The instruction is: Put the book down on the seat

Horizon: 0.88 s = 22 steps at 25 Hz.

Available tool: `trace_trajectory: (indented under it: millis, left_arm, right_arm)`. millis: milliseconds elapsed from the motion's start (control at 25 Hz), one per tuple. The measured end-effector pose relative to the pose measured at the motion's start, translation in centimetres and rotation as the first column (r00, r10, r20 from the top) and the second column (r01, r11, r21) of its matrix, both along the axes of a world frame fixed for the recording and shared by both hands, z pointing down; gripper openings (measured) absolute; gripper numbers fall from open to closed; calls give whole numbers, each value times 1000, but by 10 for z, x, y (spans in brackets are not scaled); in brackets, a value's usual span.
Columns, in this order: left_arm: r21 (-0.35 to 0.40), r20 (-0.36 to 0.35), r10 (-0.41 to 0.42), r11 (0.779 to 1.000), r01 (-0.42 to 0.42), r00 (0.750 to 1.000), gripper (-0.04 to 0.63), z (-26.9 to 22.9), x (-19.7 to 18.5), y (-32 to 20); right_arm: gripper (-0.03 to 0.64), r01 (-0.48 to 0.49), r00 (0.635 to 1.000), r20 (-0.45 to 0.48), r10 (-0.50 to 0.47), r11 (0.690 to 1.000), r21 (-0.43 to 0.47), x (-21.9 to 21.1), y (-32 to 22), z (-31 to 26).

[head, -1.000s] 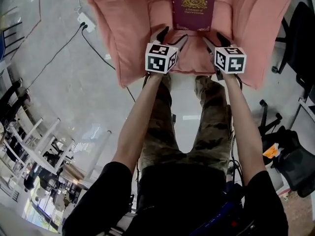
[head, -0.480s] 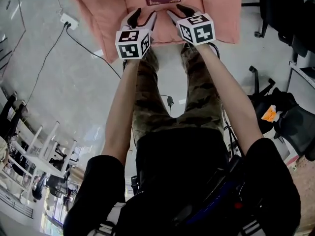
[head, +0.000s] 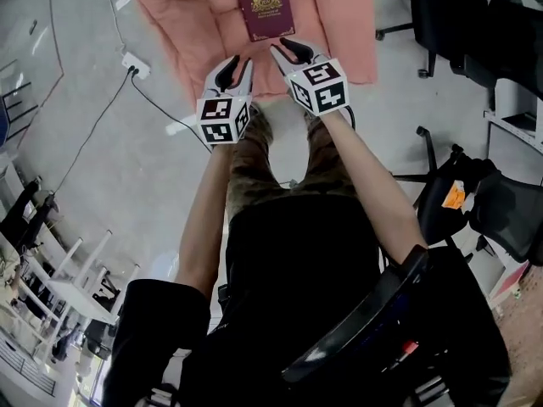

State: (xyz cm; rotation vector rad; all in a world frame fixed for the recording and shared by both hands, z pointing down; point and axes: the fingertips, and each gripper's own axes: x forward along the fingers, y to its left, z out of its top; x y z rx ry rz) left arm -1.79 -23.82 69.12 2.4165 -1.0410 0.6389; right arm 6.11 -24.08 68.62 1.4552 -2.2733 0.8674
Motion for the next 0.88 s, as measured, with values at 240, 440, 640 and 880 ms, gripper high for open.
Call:
trace_trajectory:
  millis: [240,440,640,880]
  left_arm:
    - [13,30,24,1000,-25,999,67,-45,2,18]
    - [34,36,23,999,-24,999,49,-87,3,21]
    - [76,40,39,996,-42,998,40,-125,8,23]
    - [110,29,54,992,-57,998,6,-153,14,15]
  right_arm:
    - [89,5,1000,14,-6,999,34,1,22,-52]
    - [67,0,1000,18,0,999,44,8,33,-89]
    - [58,-14,999,36,12,998,54,15,41,-115]
    - [41,20,1000,13,-21,997,69,3,45,-137]
